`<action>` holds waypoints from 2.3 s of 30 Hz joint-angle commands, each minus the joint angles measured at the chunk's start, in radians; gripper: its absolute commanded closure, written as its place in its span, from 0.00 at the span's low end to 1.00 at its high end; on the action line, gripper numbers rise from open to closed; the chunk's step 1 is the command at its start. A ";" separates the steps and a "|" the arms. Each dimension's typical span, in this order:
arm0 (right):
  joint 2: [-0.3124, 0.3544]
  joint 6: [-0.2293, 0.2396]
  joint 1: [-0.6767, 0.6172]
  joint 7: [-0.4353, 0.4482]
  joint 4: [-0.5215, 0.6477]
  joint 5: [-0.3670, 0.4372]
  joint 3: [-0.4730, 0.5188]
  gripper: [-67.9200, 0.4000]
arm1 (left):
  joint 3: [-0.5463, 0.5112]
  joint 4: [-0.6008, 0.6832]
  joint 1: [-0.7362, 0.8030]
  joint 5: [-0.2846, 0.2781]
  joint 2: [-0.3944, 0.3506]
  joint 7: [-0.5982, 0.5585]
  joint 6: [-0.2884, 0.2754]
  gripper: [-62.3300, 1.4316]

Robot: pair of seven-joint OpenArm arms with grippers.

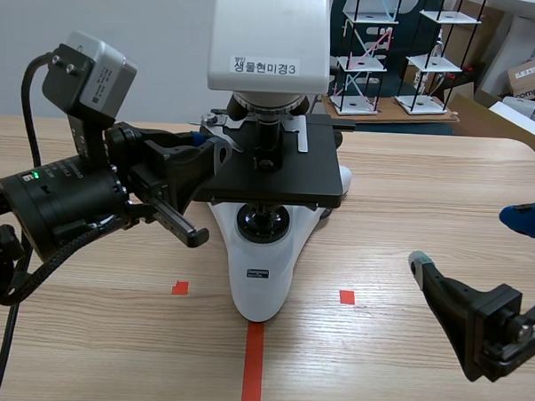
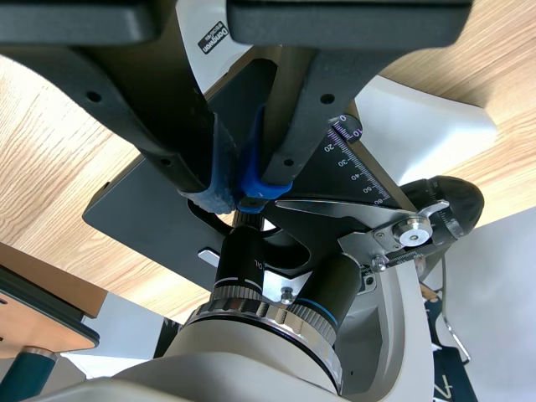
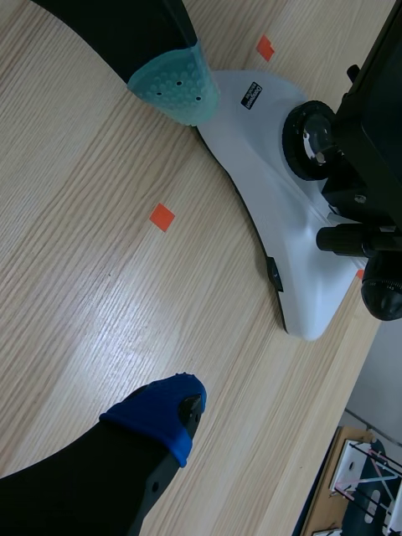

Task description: Return to the home posture

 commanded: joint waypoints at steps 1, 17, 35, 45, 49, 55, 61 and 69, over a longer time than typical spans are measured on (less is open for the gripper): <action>0.002 0.000 0.001 0.014 0.011 0.004 0.013 0.02 | 0.001 0.026 -0.003 -0.006 0.002 -0.015 0.002 0.95; 0.002 0.000 0.001 0.014 0.011 0.004 0.013 0.02 | 0.001 0.026 -0.003 -0.006 0.002 -0.015 0.002 0.95; 0.002 0.000 0.001 0.014 0.011 0.004 0.013 0.02 | 0.001 0.026 -0.003 -0.006 0.002 -0.015 0.002 0.95; 0.002 0.000 0.001 0.014 0.011 0.004 0.013 0.02 | 0.001 0.026 -0.003 -0.006 0.002 -0.015 0.002 0.95; 0.002 0.000 0.001 0.014 0.011 0.004 0.013 0.02 | 0.000 0.026 -0.003 -0.006 0.002 -0.015 0.002 0.95; 0.002 0.000 0.001 0.014 0.011 0.004 0.013 0.02 | 0.000 0.026 -0.003 -0.006 0.002 -0.015 0.002 0.95; 0.002 0.000 0.001 0.014 0.011 0.004 0.013 0.02 | 0.000 0.026 -0.003 -0.006 0.002 -0.015 0.002 0.95; 0.002 0.000 0.001 0.014 0.011 0.004 0.013 0.02 | -0.040 0.044 0.043 -0.006 -0.074 -0.037 0.001 0.95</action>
